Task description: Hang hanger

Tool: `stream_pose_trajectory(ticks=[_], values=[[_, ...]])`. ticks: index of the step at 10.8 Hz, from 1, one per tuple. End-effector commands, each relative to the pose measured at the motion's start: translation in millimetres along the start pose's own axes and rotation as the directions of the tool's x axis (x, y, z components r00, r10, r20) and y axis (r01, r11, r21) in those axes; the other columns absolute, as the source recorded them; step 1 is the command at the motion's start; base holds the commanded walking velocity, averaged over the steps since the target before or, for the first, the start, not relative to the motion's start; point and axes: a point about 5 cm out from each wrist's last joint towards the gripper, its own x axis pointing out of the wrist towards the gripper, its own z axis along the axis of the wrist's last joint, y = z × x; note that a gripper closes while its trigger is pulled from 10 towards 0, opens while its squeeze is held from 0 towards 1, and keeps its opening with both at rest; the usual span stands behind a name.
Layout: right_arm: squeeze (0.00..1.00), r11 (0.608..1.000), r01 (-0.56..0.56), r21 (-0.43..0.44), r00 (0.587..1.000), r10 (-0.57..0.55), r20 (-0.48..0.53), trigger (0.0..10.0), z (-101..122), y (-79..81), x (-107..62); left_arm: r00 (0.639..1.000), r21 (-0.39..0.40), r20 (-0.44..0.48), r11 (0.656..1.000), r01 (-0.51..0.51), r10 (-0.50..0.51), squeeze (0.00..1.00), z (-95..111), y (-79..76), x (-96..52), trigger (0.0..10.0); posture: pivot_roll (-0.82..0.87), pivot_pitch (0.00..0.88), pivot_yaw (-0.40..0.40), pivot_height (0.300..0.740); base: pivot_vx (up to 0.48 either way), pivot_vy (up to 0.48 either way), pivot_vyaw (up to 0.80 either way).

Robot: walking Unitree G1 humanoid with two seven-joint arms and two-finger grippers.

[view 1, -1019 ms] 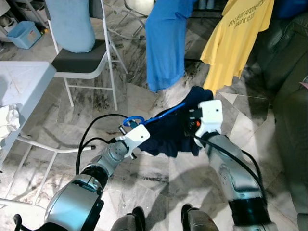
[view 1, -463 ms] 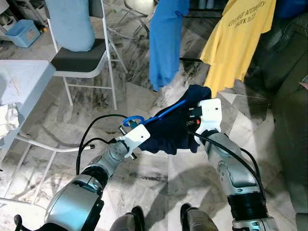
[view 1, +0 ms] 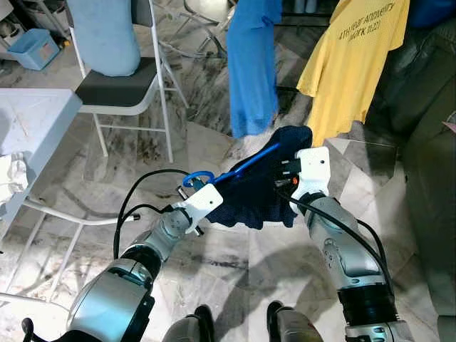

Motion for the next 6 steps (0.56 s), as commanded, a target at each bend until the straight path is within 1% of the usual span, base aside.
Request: stream_pose_trajectory(ticks=[1, 4, 6], values=[[0.00, 0.999, 0.038, -0.010, 0.999, -0.037, 0.030, 0.0, 4.2, -5.4, 0.3, 1.000, -0.024, -0.025, 1.000, -0.013, 0.012, 0.00, -10.3, 0.8, -3.0, 10.0, -0.23, 0.226, 0.117, 0.740, 0.000, 0.000, 0.00], [0.00, 0.999, 0.044, -0.022, 0.998, -0.043, 0.040, 0.0, 5.3, -7.0, 0.3, 1.000, -0.024, -0.028, 1.000, -0.008, 0.007, 0.00, -10.9, -0.1, -3.0, 10.0, -0.23, 0.227, 0.117, 0.740, 0.000, 0.000, 0.00], [0.00, 0.999, 0.019, -0.036, 0.998, -0.017, 0.065, 0.0, 8.1, -3.8, -0.4, 1.000, -0.025, -0.029, 1.000, -0.003, 0.002, 0.00, -9.9, -1.3, -2.5, 10.0, -0.23, 0.227, 0.119, 0.740, 0.000, 0.000, 0.00]])
